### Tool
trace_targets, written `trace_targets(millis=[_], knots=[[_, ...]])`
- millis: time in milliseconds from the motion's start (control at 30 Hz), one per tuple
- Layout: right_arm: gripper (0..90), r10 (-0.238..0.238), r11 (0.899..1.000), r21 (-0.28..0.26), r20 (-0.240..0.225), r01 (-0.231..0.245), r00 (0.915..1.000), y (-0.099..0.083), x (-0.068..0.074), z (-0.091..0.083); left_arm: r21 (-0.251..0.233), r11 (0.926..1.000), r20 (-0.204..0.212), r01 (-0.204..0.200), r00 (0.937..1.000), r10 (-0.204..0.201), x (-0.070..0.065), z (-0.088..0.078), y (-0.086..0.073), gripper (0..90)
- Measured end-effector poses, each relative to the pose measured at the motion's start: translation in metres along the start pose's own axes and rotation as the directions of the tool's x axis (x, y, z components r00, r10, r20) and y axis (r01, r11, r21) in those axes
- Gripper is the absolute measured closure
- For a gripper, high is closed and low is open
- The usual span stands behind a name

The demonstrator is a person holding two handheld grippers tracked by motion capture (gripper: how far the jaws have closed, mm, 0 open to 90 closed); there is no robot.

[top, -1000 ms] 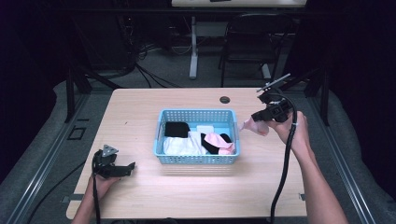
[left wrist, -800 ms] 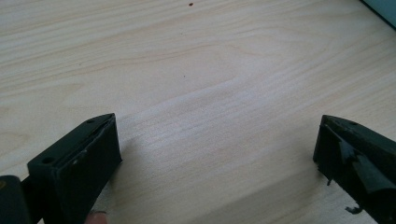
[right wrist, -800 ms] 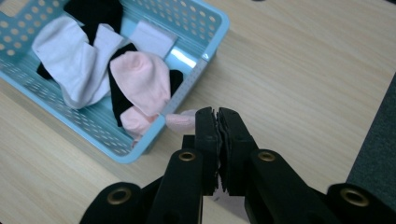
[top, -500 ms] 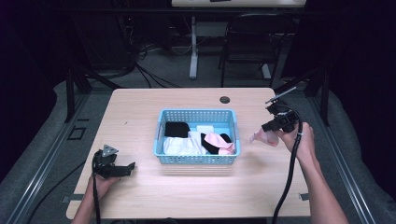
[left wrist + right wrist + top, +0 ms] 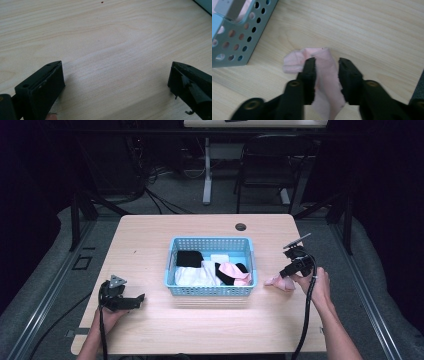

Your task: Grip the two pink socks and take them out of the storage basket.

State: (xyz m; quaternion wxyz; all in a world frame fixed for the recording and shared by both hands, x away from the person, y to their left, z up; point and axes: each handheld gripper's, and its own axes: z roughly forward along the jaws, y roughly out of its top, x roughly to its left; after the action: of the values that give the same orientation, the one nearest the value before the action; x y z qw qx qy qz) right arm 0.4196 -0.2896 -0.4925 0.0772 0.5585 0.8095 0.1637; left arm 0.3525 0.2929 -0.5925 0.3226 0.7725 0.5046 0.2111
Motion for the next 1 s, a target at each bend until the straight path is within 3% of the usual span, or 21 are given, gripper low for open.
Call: trace_targets(millis=[33, 200, 233, 267, 400, 633, 667, 733, 833, 1000], knots=[[63.8, 0.0, 1.0, 0.0, 0.0, 0.0, 1.0, 0.0, 0.0, 0.0, 0.0, 1.0, 0.0, 0.0, 1.0, 0.0, 0.0, 0.0, 0.0, 0.7], [44.0, 0.009, 0.999, -0.039, -0.001, -0.009, 1.0, 0.0, -0.004, -0.015, 0.0, 1.0, 0.0, 0.0, 1.0, 0.0, 0.0, 0.0, 0.0, 0.7], [44.0, 0.009, 0.999, -0.039, -0.001, -0.009, 1.0, 0.0, -0.004, -0.015, 0.0, 1.0, 0.0, 0.0, 1.0, 0.0, 0.0, 0.0, 0.0, 0.7], [35.8, 0.007, 0.998, -0.065, -0.011, -0.007, 0.9999, 0.001, -0.002, -0.024, 0.0, 1.0, 0.0, 0.0, 1.0, 0.0, 0.0, 0.0, 0.0, 0.7], [25.5, -0.013, 0.994, -0.107, -0.024, 0.01, 0.9996, 0.005, 0.005, -0.038, 0.0, 1.0, 0.0, 0.0, 1.0, 0.0, 0.0, 0.0, 0.0, 0.7], [15.3, -0.085, 0.985, -0.152, -0.036, 0.079, 0.9957, 0.015, 0.028, -0.06, 0.0, 1.0, 0.0, 0.0, 1.0, 0.0, 0.0, 0.0, 0.0, 0.7], [14.0, -0.117, 0.981, -0.16, -0.045, 0.108, 0.9921, 0.019, 0.035, -0.066, 0.0, 1.0, 0.0, 0.0, 1.0, 0.0, 0.0, 0.0, 0.0, 0.7], [13.6, -0.122, 0.978, -0.176, -0.052, 0.112, 0.9911, 0.02, 0.038, -0.067, 0.0, 1.0, 0.0, 0.0, 1.0, 0.0, 0.0, 0.0, 0.0, 0.7], [12.1, -0.167, 0.968, -0.199, -0.065, 0.152, 0.9838, 0.028, 0.055, -0.073, 0.0, 1.0, 0.0, -0.001, 1.0, 0.001, 0.0, 0.0, 0.0, 0.7], [8.3, -0.224, 0.96, -0.187, -0.07, 0.208, 0.9721, 0.039, 0.074, -0.071, 0.0, 1.0, 0.0, 0.0, 1.0, 0.0, 0.0, 0.0, 0.0, 0.7]])
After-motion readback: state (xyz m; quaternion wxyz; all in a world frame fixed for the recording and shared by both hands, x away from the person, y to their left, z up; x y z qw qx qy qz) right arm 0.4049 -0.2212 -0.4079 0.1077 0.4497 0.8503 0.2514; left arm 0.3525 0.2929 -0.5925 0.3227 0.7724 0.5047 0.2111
